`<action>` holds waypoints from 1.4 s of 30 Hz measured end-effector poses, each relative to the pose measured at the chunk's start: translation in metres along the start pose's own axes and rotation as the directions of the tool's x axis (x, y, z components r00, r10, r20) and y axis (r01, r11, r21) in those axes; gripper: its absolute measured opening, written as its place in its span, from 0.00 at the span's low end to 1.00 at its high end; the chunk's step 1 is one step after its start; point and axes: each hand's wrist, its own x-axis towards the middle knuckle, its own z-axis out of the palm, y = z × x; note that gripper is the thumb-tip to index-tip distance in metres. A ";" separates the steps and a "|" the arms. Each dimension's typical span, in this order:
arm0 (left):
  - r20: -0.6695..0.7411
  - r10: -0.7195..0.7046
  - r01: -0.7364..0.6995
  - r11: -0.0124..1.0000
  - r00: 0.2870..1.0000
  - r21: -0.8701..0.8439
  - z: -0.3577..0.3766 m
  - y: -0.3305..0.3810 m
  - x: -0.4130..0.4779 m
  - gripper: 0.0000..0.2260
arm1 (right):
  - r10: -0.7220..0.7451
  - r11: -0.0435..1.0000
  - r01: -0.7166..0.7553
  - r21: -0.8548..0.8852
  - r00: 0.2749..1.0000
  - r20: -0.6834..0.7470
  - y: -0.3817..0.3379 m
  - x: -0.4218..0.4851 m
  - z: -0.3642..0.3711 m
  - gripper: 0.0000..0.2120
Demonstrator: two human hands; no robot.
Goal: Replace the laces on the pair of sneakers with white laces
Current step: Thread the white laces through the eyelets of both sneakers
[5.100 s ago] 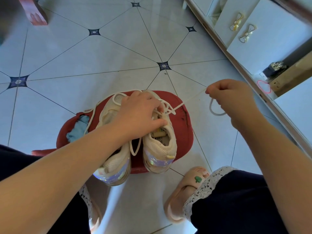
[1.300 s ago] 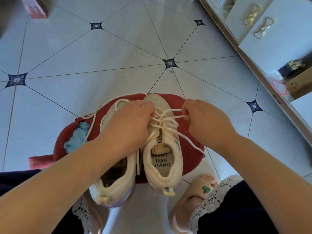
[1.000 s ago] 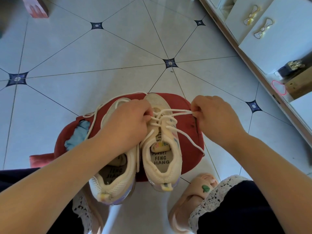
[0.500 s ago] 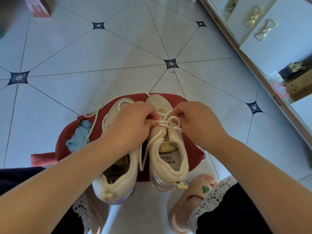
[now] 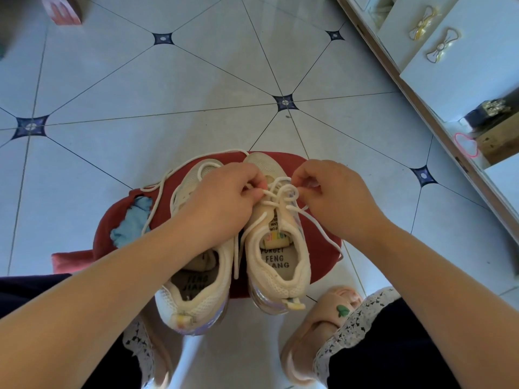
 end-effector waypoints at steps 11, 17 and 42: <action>-0.033 -0.110 0.106 0.990 0.993 -0.093 -0.001 0.010 0.000 0.08 | -0.092 0.974 0.061 0.218 0.987 0.135 -0.015 -0.010 -0.002 0.09; -0.030 -0.087 0.089 0.995 0.996 0.046 -0.007 0.015 0.004 0.08 | -0.102 0.992 0.097 0.082 0.993 0.058 -0.020 -0.011 0.003 0.08; 0.022 -0.015 0.014 0.999 1.000 0.040 0.006 0.005 -0.009 0.15 | 0.070 0.923 -0.053 0.380 0.997 -0.029 -0.012 -0.004 -0.001 0.10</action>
